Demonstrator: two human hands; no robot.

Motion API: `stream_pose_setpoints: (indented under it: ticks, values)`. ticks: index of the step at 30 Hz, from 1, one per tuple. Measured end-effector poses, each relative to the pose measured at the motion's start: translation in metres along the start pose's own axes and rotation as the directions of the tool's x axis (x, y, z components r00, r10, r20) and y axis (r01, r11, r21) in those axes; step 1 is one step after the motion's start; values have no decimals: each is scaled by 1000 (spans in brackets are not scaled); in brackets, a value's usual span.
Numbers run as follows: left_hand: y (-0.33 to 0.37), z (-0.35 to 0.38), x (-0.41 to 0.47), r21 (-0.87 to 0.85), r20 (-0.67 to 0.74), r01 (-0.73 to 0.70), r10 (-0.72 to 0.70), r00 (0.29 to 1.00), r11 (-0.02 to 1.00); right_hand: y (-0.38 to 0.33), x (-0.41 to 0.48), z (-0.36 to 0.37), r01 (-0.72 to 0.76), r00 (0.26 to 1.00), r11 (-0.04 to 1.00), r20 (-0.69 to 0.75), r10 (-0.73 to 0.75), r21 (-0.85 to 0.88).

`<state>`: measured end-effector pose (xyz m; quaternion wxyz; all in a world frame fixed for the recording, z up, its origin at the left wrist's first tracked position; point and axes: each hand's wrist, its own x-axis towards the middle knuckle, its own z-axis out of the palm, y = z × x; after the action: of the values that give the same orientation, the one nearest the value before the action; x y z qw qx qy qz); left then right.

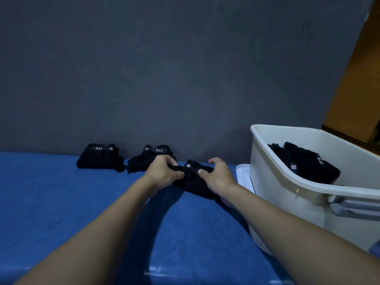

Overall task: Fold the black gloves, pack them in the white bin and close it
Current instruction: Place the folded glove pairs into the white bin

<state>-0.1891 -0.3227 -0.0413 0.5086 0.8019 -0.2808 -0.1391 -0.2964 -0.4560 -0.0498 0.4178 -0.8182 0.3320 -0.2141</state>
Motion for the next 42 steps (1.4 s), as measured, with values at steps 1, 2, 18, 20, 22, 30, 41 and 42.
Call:
stream_pose_setpoints:
  ticks: [1, 2, 18, 20, 22, 30, 41, 42]
  values:
    - [1, -1, -2, -47, -4, 0, 0, 1000, 999, 0, -2, -1, 3, 1000, 999, 4, -3, 33]
    - [4, -2, -4, -91, -8, 3, -4, 1000, 996, -1, -5, -1, 5, 1000, 998, 11, -5, 70]
    - [82, -66, -34, -326, -8, -310, 325, 946, 893, -71, -42, -41, 179, 974, 877, 46, -222, 446]
    - [93, -73, -40, -343, 10, -351, 377, 926, 871, -85, -49, -51, 205, 960, 837, 63, -273, 507]
    - [103, -76, -47, -353, 4, -400, 429, 903, 846, -95, -57, -58, 218, 945, 820, 97, -313, 529]
    - [127, -66, -66, -527, -30, -442, 504, 863, 726, -107, -71, -90, 189, 946, 776, 100, -308, 602]
    - [161, -13, -78, -587, -208, -534, 524, 826, 609, -91, -79, -156, 315, 924, 764, 2, -383, 562]
    - [165, -6, -79, -579, -227, -547, 524, 821, 605, -90, -80, -163, 320, 924, 764, -5, -383, 560]
